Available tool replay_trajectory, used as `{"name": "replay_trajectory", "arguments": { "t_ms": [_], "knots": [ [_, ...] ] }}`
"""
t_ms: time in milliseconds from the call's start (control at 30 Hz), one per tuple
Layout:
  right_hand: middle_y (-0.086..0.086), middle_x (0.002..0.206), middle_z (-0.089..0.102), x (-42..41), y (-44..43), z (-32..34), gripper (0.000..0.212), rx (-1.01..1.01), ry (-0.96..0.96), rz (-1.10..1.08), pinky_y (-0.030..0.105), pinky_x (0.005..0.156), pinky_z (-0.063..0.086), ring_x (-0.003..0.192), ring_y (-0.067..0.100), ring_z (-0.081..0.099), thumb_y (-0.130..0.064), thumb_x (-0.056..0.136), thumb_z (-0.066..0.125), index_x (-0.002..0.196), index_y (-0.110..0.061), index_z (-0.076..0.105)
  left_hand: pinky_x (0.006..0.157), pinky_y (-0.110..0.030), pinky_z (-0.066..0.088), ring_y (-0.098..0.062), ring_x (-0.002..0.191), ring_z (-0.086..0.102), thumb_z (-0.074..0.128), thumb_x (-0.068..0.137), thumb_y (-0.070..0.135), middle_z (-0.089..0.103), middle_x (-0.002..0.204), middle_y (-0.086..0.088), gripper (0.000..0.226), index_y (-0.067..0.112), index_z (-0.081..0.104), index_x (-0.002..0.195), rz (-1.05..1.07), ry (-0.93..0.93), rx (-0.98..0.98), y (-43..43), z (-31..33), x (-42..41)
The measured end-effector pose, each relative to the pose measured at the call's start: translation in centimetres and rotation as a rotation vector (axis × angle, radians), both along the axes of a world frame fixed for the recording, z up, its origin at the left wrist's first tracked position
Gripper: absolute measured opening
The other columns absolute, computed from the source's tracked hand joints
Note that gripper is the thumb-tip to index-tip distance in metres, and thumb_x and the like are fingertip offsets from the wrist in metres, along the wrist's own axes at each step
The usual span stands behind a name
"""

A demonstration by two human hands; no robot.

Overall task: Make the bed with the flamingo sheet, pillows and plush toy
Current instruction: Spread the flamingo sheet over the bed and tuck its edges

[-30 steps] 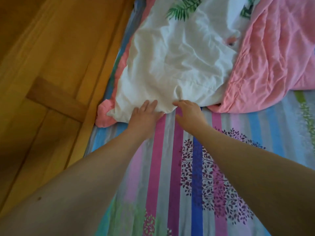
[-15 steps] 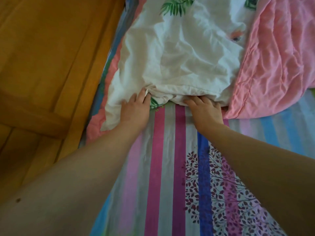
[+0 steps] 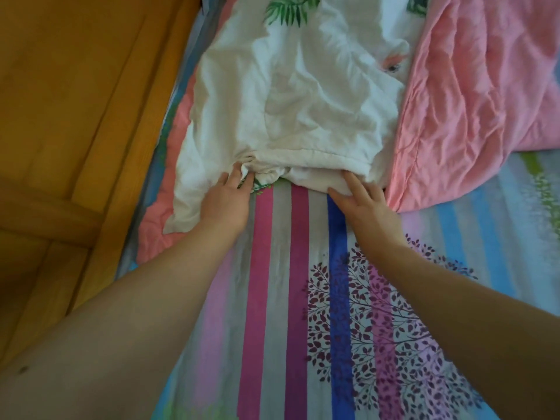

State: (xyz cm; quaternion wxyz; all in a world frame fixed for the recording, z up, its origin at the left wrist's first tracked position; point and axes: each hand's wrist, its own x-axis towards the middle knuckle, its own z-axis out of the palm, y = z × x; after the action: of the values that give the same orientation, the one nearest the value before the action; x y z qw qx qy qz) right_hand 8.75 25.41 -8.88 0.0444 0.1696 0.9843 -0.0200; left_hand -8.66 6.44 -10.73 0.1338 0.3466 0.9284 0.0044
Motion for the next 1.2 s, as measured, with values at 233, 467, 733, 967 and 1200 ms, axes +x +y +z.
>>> {"name": "replay_trajectory", "arguments": {
  "t_ms": [233,467,733,967,1200],
  "knots": [
    [0.006,0.156,0.017,5.5,-0.6,3.2,0.084,-0.103,-0.142,-0.014,0.037,0.085,0.054,0.113,0.031,0.051,0.014,0.077,0.058,0.147,-0.023,0.031,0.095,-0.04,0.044,-0.035,0.117,0.052,0.024,0.101,0.047,0.05,0.137,-0.016,0.053,0.027,0.022,0.15,-0.053,0.003,-0.073,-2.0,3.6,1.9],
    [0.005,0.108,0.063,8.1,-3.1,8.4,0.05,0.012,-0.602,0.011,0.029,0.079,0.053,0.099,0.025,0.064,-0.007,0.093,0.05,0.134,-0.035,0.038,0.096,-0.036,0.039,-0.029,0.127,0.045,0.032,0.1,0.037,0.037,0.15,-0.006,0.05,0.031,0.025,0.149,-0.002,-0.096,-0.027,-2.4,7.1,7.8],
    [-0.003,0.098,0.066,10.3,-4.2,13.6,0.034,-0.177,-0.511,-0.063,0.03,0.084,0.048,0.093,0.021,0.063,-0.01,0.094,0.049,0.111,-0.033,0.067,0.114,-0.047,0.025,-0.028,0.146,0.009,0.064,0.084,0.011,-0.005,0.16,-0.002,0.088,0.028,0.01,0.151,-0.182,-0.107,-0.062,-1.3,9.8,14.9],
    [-0.003,0.094,0.071,13.1,-5.4,16.1,0.03,-0.538,-0.432,-0.079,0.02,0.07,0.054,0.076,0.013,0.064,-0.007,0.091,0.056,0.106,-0.027,0.072,0.114,-0.051,0.017,-0.027,0.145,0.011,0.069,0.076,0.045,0.007,0.159,-0.002,0.091,0.03,0.018,0.148,-0.185,-0.092,-0.022,-1.1,11.2,19.7],
    [-0.005,0.101,0.067,15.8,-6.1,18.7,0.045,-0.449,-0.415,-0.029,0.024,0.071,0.051,0.081,0.016,0.062,0.002,0.089,0.052,0.117,-0.031,0.066,0.082,-0.031,0.042,-0.024,0.091,0.059,0.043,0.086,-0.004,0.06,0.093,-0.003,0.026,0.014,0.06,0.091,-0.103,-0.131,0.171,-2.0,12.9,22.8]
  ]
}}
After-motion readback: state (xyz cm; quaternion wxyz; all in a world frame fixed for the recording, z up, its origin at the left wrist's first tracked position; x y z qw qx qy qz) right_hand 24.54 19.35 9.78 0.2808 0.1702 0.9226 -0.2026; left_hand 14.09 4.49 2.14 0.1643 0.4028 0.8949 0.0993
